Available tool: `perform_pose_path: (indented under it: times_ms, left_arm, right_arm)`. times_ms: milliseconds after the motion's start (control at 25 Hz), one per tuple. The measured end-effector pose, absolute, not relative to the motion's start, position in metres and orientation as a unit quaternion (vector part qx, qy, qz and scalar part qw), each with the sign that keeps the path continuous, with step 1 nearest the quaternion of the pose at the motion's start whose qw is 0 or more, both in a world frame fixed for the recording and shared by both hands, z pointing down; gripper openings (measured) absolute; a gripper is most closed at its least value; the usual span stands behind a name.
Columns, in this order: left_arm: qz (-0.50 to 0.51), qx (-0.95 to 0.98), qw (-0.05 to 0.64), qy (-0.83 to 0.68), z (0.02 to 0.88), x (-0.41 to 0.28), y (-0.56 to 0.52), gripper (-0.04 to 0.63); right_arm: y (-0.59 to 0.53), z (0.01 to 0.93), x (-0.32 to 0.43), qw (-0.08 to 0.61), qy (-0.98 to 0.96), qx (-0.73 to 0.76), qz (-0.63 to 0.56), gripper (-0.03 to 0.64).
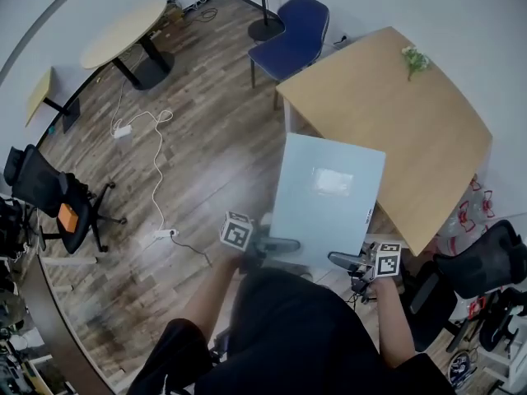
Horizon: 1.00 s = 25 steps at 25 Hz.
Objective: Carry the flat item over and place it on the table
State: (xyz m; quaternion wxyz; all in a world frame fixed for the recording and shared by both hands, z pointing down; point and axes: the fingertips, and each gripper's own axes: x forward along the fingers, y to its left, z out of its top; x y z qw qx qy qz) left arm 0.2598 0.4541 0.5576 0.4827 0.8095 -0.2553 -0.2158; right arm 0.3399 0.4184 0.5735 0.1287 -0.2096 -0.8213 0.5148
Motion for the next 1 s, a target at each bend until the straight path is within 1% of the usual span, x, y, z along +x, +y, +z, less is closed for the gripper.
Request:
perform_pose_path:
  times_ms: [400, 560, 800, 1000]
  left_arm:
    - [-0.204, 0.811, 0.502, -0.219, 0.555, 0.103, 0.386, 0.316]
    - [-0.201, 0.804, 0.516, -0.218, 0.561, 0.052, 0.369, 0.314]
    - [-0.191, 0.807, 0.523, -0.198, 0.560, 0.004, 0.353, 0.318]
    - [-0.189, 0.810, 0.527, -0.175, 0.559, -0.008, 0.339, 0.322]
  right_arm:
    - [0.360, 0.572, 0.186, 0.124, -0.823, -0.163, 0.530, 0.310]
    - [0.344, 0.570, 0.137, 0.121, -0.818, -0.154, 0.540, 0.310]
    - [0.333, 0.569, 0.089, 0.107, -0.821, -0.132, 0.545, 0.310]
    - [0.323, 0.567, 0.080, 0.102, -0.823, -0.100, 0.549, 0.310]
